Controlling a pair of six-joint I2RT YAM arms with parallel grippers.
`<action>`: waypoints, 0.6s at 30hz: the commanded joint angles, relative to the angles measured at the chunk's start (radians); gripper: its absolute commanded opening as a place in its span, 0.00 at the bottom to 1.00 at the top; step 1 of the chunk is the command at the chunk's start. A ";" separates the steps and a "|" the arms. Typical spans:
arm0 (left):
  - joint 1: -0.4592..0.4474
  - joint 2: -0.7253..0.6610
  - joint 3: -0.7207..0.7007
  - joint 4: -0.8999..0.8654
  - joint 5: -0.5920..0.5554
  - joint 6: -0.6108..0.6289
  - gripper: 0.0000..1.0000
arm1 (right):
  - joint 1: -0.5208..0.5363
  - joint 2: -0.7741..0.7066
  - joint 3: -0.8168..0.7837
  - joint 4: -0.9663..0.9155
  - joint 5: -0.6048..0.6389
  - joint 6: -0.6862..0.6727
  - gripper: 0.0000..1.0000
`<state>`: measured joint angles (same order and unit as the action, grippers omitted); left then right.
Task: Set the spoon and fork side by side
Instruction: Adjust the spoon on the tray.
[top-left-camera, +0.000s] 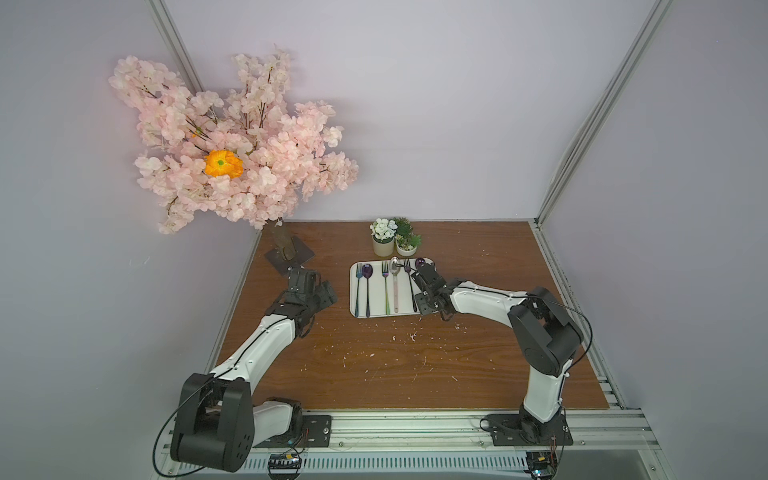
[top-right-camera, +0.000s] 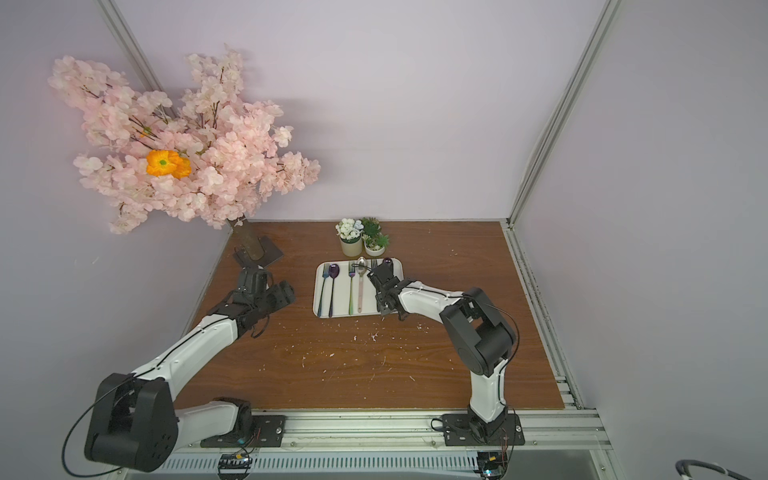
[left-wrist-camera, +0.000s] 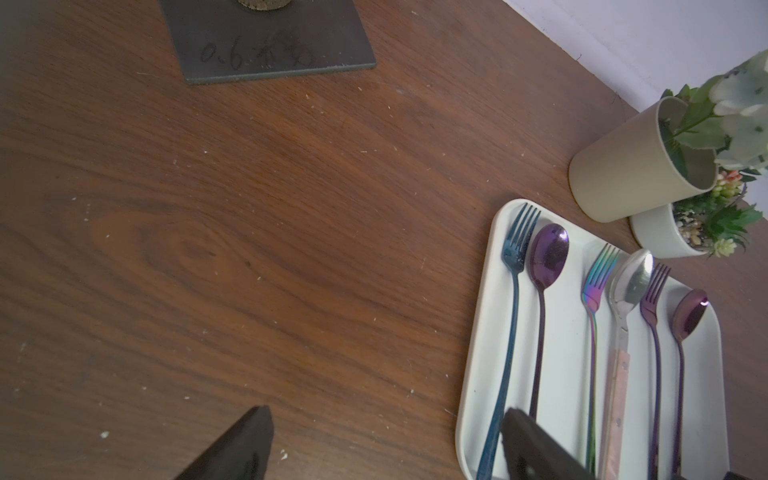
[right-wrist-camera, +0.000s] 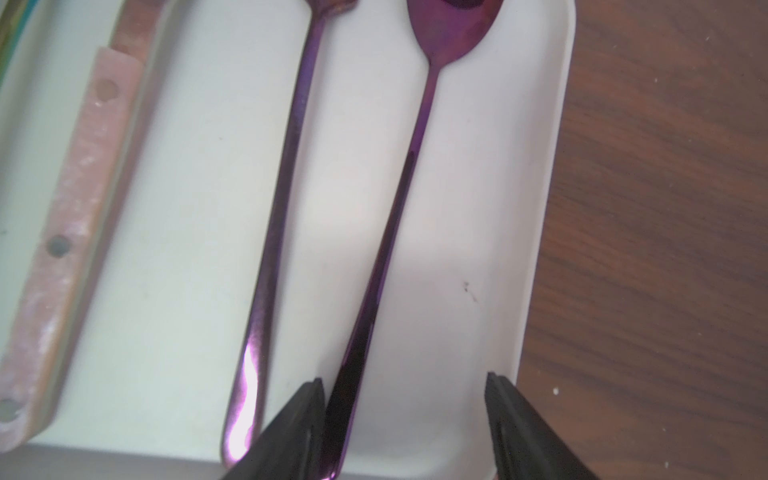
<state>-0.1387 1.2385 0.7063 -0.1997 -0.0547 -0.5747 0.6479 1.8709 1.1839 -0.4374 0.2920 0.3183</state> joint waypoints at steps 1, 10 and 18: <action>0.014 -0.007 -0.011 0.007 0.005 0.009 0.89 | -0.001 -0.006 -0.012 -0.017 0.021 -0.005 0.63; 0.014 -0.003 -0.012 0.011 0.008 0.007 0.89 | -0.001 -0.023 -0.003 -0.015 0.014 -0.010 0.64; 0.014 -0.005 -0.012 0.018 0.040 0.009 0.89 | -0.002 -0.141 0.014 0.012 -0.008 -0.045 0.73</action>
<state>-0.1387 1.2385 0.7044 -0.1928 -0.0429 -0.5747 0.6476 1.8084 1.1839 -0.4412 0.2893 0.2977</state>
